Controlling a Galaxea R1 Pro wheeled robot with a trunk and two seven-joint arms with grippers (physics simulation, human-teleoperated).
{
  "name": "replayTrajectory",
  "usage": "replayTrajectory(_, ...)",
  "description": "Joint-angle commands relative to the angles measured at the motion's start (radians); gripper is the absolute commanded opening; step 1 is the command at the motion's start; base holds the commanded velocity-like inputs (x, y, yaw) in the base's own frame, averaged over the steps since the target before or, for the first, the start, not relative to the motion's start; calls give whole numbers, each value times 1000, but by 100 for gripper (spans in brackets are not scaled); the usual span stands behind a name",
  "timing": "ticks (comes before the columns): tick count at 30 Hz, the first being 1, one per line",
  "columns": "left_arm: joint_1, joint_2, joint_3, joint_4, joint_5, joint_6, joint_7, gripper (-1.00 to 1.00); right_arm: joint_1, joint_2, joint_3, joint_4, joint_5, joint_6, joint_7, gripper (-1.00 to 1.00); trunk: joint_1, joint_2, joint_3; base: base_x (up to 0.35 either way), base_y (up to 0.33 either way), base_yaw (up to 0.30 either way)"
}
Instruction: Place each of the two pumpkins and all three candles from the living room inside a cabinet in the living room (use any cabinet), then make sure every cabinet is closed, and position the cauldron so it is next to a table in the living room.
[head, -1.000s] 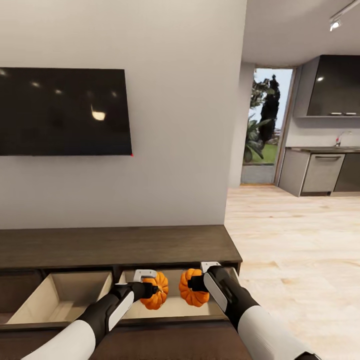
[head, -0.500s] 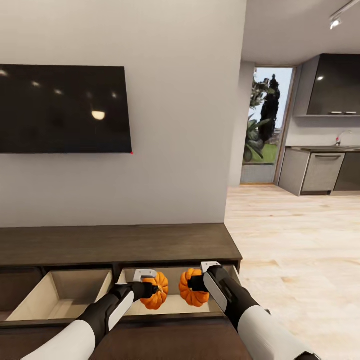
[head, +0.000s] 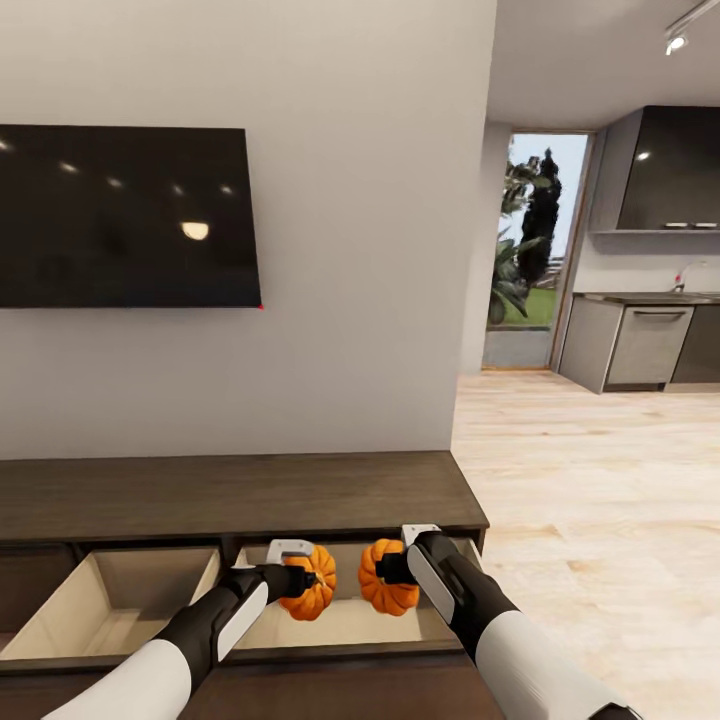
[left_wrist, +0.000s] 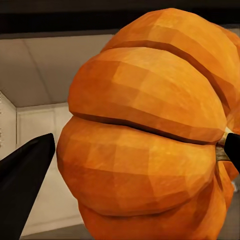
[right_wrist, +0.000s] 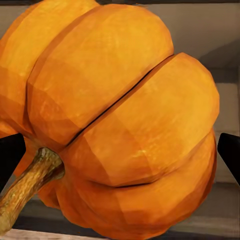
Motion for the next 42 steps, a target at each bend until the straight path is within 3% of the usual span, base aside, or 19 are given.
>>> replayTrajectory(1,-1,1,-8,-2,9,6,17,-100,-1,0,4,-1,-10,16,-10,-100,0,-1,-1,4,0,0)
replayTrajectory(7,-2,1,-7,-2,6,38,73,-100,-3,-1,4,-1,-10,53,-12,-100,0,-1,-1,1,0,0)
replayTrajectory(14,-2,1,-7,-3,8,45,91,-100,-7,-1,4,8,-10,59,-12,-100,0,-1,-1,0,0,0)
replayTrajectory(31,-2,0,-7,-2,8,45,98,-100,-7,0,4,10,-10,59,-12,-100,65,-120,-54,0,0,0)
replayTrajectory(42,-3,-6,-7,-1,6,46,98,-100,-7,0,5,10,-10,58,-12,-100,65,-120,-54,62,10,0)
